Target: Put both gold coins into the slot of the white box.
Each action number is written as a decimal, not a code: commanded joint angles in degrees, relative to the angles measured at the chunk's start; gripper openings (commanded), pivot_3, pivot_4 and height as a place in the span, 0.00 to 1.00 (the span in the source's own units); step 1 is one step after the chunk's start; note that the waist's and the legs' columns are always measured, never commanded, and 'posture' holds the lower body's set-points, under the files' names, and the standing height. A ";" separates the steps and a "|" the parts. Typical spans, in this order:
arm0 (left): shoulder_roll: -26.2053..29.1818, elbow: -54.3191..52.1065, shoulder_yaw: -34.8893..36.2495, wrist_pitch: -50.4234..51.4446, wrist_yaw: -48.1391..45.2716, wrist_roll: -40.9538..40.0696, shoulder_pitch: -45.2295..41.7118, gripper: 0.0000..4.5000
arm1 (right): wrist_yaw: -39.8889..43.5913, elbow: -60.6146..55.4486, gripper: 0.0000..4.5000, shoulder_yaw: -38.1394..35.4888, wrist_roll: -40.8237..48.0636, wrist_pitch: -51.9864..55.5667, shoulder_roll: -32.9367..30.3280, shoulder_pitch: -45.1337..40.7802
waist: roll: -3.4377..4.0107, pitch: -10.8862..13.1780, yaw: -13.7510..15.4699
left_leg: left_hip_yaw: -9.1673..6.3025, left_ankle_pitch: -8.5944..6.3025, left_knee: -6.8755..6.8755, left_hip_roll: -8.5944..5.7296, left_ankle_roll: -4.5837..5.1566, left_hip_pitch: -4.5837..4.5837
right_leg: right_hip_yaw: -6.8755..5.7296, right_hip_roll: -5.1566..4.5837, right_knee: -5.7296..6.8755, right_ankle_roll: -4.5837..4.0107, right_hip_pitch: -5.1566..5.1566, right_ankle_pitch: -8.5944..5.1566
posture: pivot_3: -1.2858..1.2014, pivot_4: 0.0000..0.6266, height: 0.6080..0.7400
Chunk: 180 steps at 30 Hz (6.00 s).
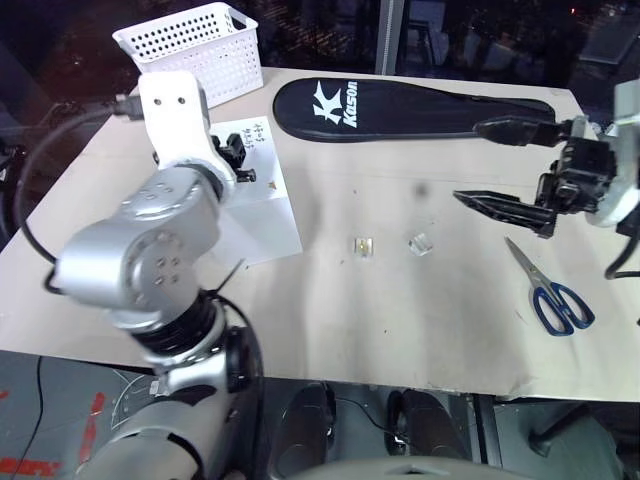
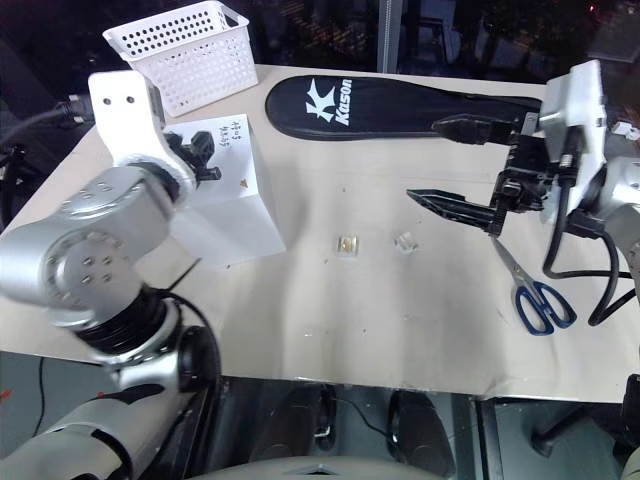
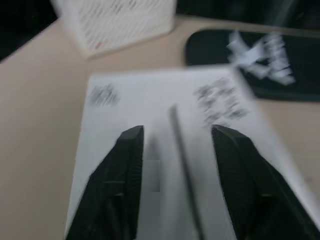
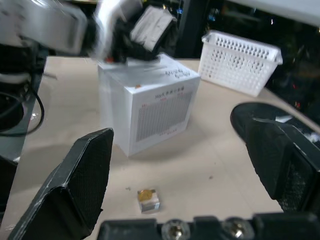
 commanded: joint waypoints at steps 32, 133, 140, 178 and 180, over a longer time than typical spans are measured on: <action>19.98 -1.60 6.40 -51.45 -50.39 -13.83 54.00 0.48 | -31.95 6.93 0.50 27.88 -25.19 22.45 35.56 -2.53 | 0.07 -0.07 -1.20 | -0.09 -0.06 -0.11 0.11 0.12 -0.04 | -0.20 0.01 -0.08 -0.35 -0.10 -0.03 | 0.52 0.24 1.00; 24.23 11.16 -6.02 -52.58 -56.71 -30.86 37.46 0.32 | -5.18 -6.79 0.00 14.16 3.47 16.45 22.67 -6.40 | 0.25 0.10 -1.08 | -0.07 -0.07 -0.31 0.11 0.14 -0.12 | -0.19 0.01 -0.29 -0.05 -0.16 -0.07 | 0.52 0.24 1.00; 24.01 11.49 -6.02 -53.19 -57.65 -30.80 38.15 0.32 | -4.40 -4.66 0.00 17.18 1.00 14.42 23.43 -7.01 | 0.25 0.10 -1.04 | -0.08 -0.07 -0.30 0.12 0.14 -0.12 | -0.20 0.00 -0.29 -0.15 -0.16 -0.11 | 0.52 0.24 1.00; 22.17 10.04 -8.84 -48.28 -51.37 -33.92 30.49 0.20 | -1.29 -3.17 0.00 20.02 1.31 14.52 24.53 -7.62 | 0.25 0.10 -1.04 | -0.09 -0.06 -0.28 0.10 0.14 -0.12 | -0.21 0.04 -0.25 -0.01 -0.14 -0.02 | 0.52 0.24 1.00; 22.16 10.06 -8.76 -48.05 -51.20 -34.03 30.41 0.20 | -1.58 -2.96 0.00 19.76 1.23 14.43 24.37 -7.30 | 0.25 0.10 -1.06 | -0.08 -0.06 -0.28 0.10 0.14 -0.11 | -0.21 0.04 -0.25 0.00 -0.14 -0.02 | 0.52 0.24 1.00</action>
